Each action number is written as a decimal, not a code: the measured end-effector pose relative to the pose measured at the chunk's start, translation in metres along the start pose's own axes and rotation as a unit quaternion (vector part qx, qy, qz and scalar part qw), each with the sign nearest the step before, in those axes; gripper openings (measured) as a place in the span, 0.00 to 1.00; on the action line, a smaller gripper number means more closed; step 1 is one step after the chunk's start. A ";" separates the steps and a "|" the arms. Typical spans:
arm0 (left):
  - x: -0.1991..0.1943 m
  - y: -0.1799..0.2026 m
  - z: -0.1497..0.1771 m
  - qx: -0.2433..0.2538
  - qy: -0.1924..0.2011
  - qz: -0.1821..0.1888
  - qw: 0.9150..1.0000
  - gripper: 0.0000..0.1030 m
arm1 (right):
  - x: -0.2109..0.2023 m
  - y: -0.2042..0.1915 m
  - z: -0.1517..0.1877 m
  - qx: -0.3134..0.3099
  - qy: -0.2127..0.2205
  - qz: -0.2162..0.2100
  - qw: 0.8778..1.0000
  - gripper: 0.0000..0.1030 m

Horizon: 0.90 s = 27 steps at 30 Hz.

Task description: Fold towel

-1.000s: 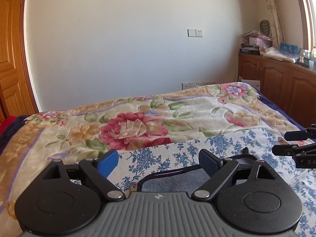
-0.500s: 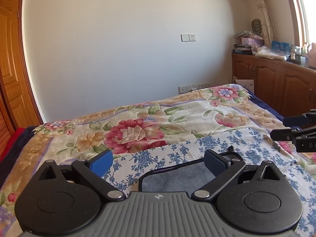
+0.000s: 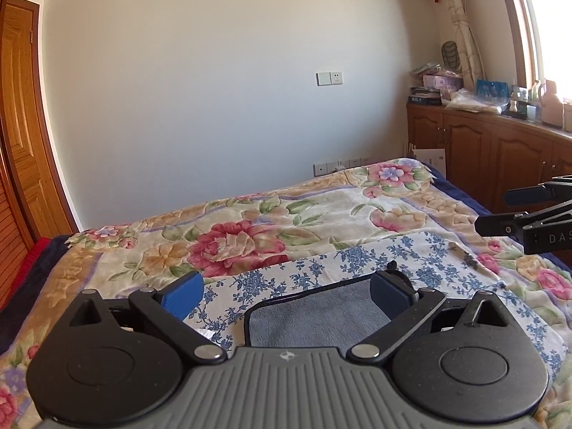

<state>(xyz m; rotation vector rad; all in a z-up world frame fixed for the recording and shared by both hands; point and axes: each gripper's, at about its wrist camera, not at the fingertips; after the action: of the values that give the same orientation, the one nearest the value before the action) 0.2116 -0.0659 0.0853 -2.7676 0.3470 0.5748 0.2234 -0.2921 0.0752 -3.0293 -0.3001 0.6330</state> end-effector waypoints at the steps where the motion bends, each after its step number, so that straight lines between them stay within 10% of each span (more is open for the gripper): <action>1: -0.004 0.000 0.000 -0.001 0.001 0.001 1.000 0.98 | -0.004 -0.001 0.000 0.000 0.004 -0.001 1.000 0.87; 27: -0.100 0.000 0.014 -0.016 0.028 -0.010 0.999 1.00 | -0.079 -0.018 0.020 0.010 0.027 -0.001 1.000 1.00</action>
<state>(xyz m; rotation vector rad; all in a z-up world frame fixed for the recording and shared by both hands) 0.1171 -0.0440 0.1148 -2.8189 0.3250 0.5030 0.1409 -0.2897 0.0893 -3.0215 -0.2922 0.5490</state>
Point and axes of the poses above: each gripper's, at about its wrist camera, not at the fingertips, and x roughly the way its jaws point, y to its right, z to its underside, and after that the axes turned 6 degrees about x, right-handed
